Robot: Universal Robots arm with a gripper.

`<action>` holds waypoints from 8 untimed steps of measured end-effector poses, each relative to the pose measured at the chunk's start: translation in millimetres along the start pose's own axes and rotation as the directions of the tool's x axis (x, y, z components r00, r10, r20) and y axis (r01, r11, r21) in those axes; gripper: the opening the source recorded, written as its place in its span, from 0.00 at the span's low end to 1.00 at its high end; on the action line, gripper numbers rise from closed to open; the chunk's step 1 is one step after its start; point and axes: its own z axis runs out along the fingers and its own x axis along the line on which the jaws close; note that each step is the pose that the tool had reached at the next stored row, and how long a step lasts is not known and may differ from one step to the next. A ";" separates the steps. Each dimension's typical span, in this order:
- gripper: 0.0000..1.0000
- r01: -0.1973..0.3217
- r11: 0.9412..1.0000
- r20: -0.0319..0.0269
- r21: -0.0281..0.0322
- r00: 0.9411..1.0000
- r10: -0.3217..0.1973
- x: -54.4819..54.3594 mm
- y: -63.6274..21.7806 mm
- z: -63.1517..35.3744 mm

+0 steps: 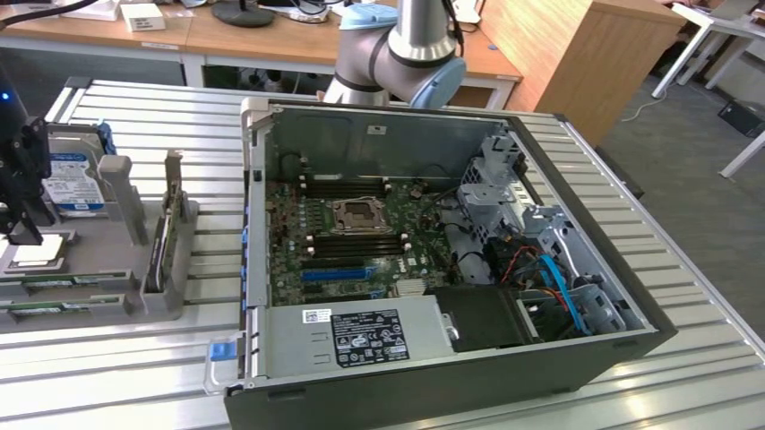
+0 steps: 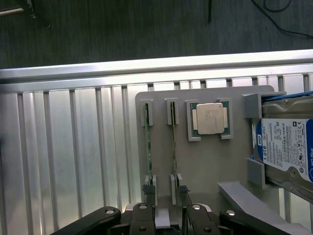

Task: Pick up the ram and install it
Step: 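Pick up the ram and move it above insertion slot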

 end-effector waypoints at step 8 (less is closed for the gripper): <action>0.31 0.000 1.000 0.000 0.000 1.000 0.000 1.3 -0.1 6.2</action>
